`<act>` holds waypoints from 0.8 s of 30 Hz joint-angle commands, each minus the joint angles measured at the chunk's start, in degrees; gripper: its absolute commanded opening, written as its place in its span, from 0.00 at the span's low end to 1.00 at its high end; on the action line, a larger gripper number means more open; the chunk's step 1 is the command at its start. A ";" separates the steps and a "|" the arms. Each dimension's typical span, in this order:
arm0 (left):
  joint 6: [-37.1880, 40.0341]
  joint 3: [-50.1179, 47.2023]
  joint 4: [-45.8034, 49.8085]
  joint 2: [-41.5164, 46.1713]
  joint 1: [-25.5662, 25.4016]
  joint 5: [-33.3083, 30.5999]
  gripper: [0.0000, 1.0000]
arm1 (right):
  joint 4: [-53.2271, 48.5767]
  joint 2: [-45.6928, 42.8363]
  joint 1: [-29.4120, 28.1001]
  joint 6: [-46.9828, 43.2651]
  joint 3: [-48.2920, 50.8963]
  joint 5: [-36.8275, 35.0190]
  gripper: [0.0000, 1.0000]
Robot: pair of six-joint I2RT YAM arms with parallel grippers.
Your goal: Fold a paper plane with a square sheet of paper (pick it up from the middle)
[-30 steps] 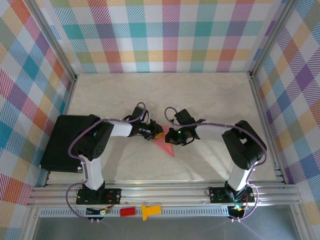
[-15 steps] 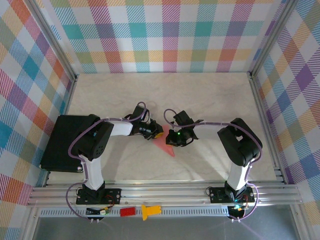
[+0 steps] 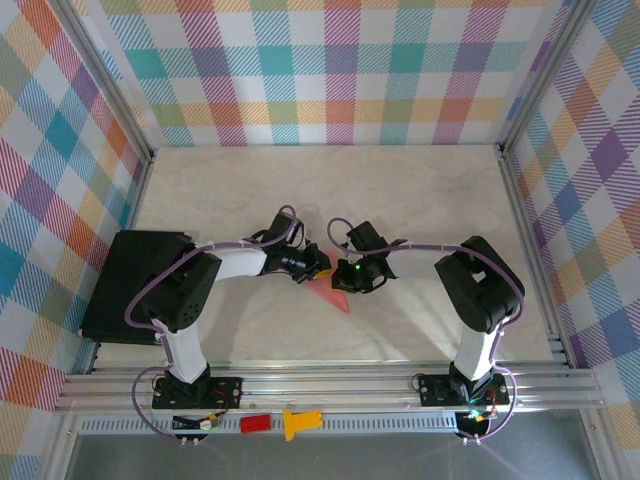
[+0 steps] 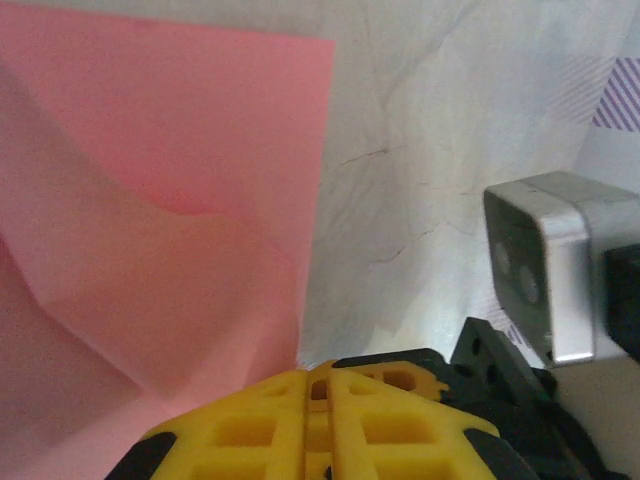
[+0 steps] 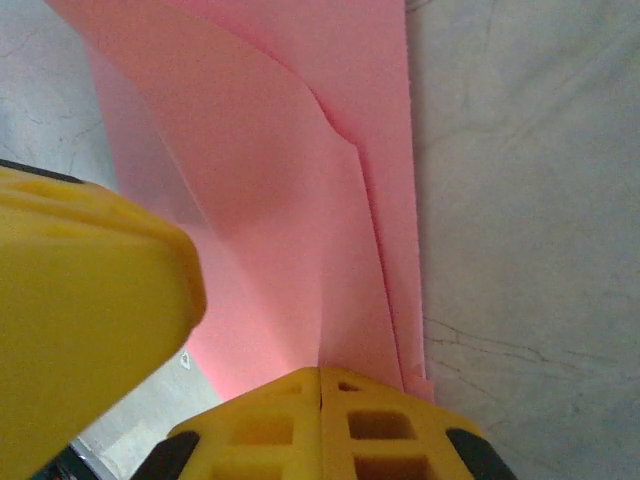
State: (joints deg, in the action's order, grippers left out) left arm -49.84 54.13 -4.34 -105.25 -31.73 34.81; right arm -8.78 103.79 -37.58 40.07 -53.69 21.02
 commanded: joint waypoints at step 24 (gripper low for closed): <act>3.89 3.96 17.93 -5.69 -1.06 -11.73 0.06 | -0.16 -0.14 -1.09 -4.52 -0.19 3.29 0.06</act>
State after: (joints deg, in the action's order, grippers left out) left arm -46.81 58.50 6.17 -108.29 -32.56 28.58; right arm -7.75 101.95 -38.30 36.58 -53.36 23.31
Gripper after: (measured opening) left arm 0.063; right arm 0.061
